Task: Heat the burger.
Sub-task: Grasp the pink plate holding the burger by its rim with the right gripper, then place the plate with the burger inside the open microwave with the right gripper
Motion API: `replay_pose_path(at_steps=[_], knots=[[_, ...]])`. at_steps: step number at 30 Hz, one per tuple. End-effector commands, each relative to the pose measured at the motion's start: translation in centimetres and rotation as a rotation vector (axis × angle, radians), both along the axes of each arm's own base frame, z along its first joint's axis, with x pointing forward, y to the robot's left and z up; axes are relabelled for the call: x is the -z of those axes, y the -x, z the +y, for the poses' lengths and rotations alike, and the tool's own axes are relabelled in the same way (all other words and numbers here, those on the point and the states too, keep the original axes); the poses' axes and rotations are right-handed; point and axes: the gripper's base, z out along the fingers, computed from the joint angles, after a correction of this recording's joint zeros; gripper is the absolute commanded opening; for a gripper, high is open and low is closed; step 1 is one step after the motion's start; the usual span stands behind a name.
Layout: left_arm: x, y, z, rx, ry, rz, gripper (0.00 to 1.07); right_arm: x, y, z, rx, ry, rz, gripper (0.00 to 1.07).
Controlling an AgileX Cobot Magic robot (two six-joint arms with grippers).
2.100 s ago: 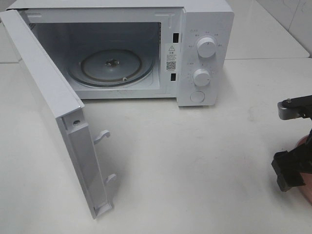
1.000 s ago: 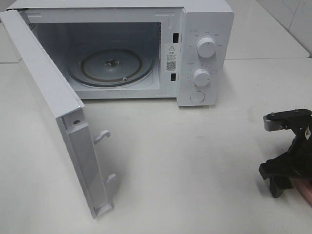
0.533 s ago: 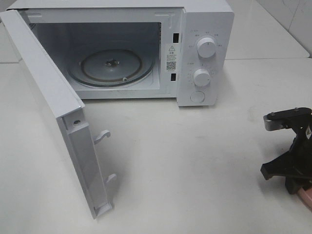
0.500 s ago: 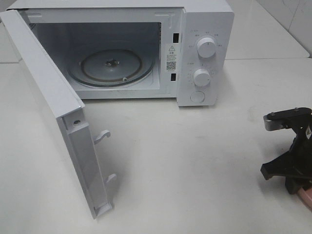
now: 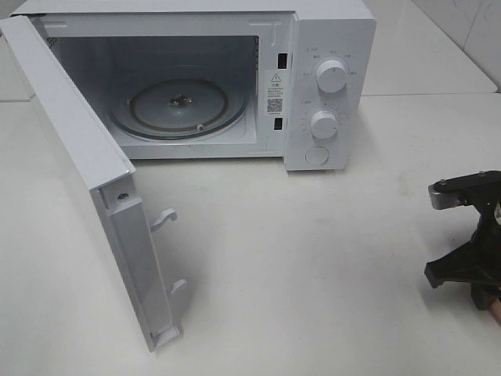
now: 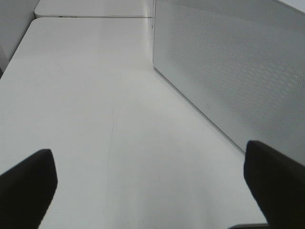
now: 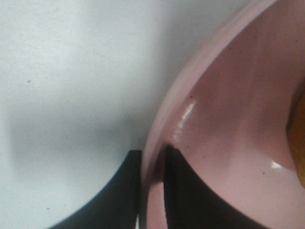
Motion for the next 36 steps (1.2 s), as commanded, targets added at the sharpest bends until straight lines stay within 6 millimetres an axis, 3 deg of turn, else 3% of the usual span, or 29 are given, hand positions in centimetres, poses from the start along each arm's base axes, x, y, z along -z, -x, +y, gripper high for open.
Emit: replay_pose_path(at_steps=[1,29,36], knots=[[0.0,0.2,0.0,0.006,0.005,-0.028,1.0,-0.5,0.2,-0.3,0.016,0.036,-0.01,0.0],[0.0,0.2,0.0,0.006,0.005,-0.028,1.0,-1.9,0.9,1.2,-0.087,0.357,-0.042,0.0],[0.0,0.2,0.0,0.006,0.005,-0.028,1.0,-4.2,1.4,0.8,-0.074,0.369,-0.107,0.0]])
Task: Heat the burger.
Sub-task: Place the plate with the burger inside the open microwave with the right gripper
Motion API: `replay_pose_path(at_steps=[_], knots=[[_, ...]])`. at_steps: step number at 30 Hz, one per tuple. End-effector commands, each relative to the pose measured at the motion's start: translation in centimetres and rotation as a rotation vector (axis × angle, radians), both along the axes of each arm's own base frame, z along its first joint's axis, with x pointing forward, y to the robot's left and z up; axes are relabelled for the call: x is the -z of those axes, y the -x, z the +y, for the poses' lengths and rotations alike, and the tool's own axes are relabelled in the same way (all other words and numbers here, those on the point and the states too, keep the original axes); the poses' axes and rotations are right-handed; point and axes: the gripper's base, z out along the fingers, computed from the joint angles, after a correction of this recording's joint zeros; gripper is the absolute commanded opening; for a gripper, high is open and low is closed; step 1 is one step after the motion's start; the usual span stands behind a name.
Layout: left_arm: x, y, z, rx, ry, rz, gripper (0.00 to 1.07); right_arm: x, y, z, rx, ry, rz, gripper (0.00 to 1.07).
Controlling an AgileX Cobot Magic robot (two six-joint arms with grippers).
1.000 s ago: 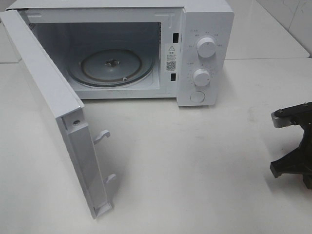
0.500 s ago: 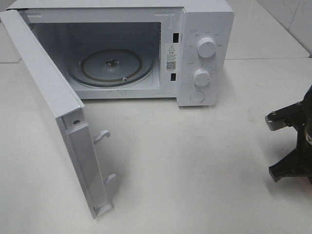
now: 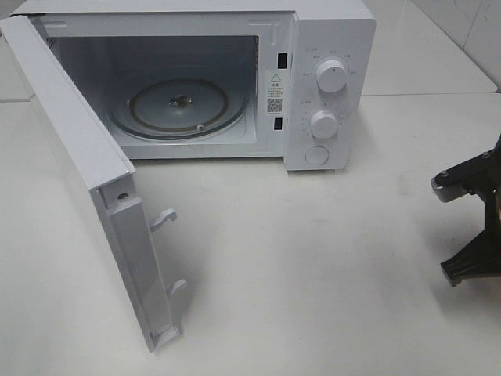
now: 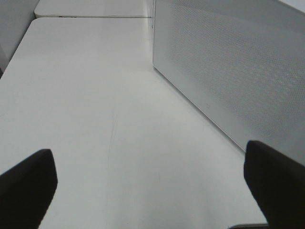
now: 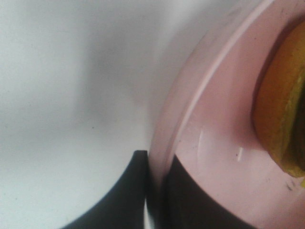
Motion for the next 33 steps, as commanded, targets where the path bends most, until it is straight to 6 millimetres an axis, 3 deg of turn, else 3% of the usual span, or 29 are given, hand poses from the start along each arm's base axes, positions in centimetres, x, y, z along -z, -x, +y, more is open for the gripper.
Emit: replay_pose_path(at_steps=[1,7,16,33], knots=[[0.0,0.2,0.0,0.006,0.005,-0.028,1.0,-1.2,0.3,-0.7,-0.013,0.07,-0.014,0.0],[0.0,0.2,0.0,0.006,0.005,-0.028,1.0,-2.4,0.8,-0.6,-0.023,0.074,-0.033,0.0],[0.0,0.2,0.0,0.006,0.005,-0.028,1.0,-4.0,2.0,1.5,-0.167,0.112,-0.056,0.0],[0.0,0.2,0.0,0.006,0.005,-0.028,1.0,-4.5,3.9,5.3,-0.443,0.161,-0.014,0.0]])
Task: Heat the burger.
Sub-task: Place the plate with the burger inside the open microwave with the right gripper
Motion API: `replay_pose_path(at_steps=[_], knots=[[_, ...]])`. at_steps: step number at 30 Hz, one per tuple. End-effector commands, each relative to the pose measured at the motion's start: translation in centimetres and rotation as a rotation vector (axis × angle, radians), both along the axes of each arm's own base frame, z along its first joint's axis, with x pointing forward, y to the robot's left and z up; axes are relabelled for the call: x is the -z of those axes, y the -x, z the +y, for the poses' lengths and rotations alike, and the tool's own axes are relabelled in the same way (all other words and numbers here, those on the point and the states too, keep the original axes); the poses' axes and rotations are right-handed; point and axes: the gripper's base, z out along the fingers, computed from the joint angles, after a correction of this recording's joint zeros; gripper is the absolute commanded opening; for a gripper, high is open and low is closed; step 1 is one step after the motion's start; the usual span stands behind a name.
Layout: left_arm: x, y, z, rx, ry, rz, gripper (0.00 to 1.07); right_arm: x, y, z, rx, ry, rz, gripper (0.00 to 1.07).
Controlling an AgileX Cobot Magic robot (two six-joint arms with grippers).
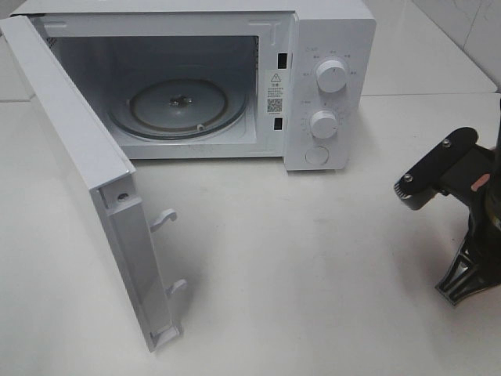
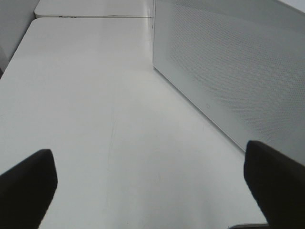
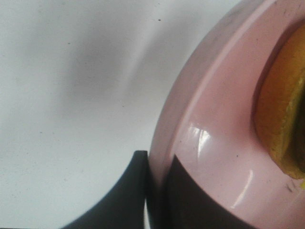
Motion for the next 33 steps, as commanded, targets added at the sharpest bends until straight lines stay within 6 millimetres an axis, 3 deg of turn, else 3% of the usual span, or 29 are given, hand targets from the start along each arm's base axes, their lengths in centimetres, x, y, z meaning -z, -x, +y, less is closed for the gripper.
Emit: replay_pose_path(at_steps=[1,22,27,33], knots=[[0.0,0.2,0.0,0.006,0.005,-0.028,1.0,-0.4,0.5,0.8,-0.119,0.071,-0.001,0.0],[0.0,0.2,0.0,0.006,0.005,-0.028,1.0,-0.3,3.0,5.2,-0.516,0.088,0.04,0.0],[0.0,0.2,0.0,0.006,0.005,-0.028,1.0,-0.1,3.6,6.6,-0.689,0.068,0.054,0.0],[0.0,0.2,0.0,0.006,0.005,-0.028,1.0,0.0,3.6,7.1,-0.788,0.061,0.064,0.0]])
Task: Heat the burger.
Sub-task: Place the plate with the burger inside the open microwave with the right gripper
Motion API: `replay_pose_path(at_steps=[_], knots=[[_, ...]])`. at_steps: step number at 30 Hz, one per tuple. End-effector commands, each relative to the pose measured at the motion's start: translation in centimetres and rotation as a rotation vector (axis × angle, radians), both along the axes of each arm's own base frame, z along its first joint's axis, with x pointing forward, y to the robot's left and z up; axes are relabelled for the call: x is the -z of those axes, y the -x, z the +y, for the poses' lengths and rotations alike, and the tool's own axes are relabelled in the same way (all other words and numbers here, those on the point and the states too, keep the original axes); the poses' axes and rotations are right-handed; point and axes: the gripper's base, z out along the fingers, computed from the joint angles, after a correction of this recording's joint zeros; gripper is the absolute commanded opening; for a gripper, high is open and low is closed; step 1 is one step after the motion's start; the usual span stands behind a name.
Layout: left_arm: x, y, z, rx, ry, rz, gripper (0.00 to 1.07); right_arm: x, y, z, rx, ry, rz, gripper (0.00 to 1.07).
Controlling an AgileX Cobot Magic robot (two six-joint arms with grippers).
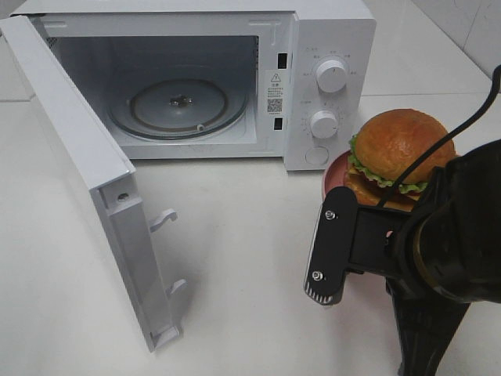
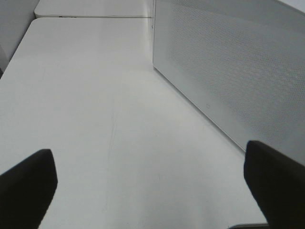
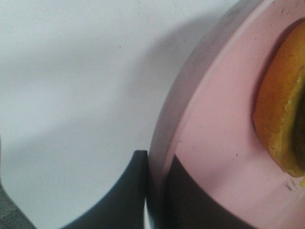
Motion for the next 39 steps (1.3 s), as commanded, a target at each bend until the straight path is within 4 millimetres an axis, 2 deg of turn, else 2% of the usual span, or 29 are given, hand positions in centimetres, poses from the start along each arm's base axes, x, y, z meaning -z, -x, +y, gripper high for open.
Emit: replay_pose_path(at_steps=[1,14,31,39], knots=[[0.0,0.2,0.0,0.006,0.005,-0.028,1.0,-0.3,-0.3,0.2,-0.117,0.03,-0.026,0.0],[0.0,0.2,0.0,0.006,0.005,-0.028,1.0,-0.2,-0.3,1.2,-0.371,0.059,-0.005,0.0],[0.0,0.2,0.0,0.006,0.005,-0.028,1.0,-0.1,-0.2,1.9,-0.396,-0.02,0.001,0.0],[0.0,0.2,0.0,0.006,0.005,-0.028,1.0,-0.1,-0.2,1.9,-0.516,0.042,0.003,0.0]])
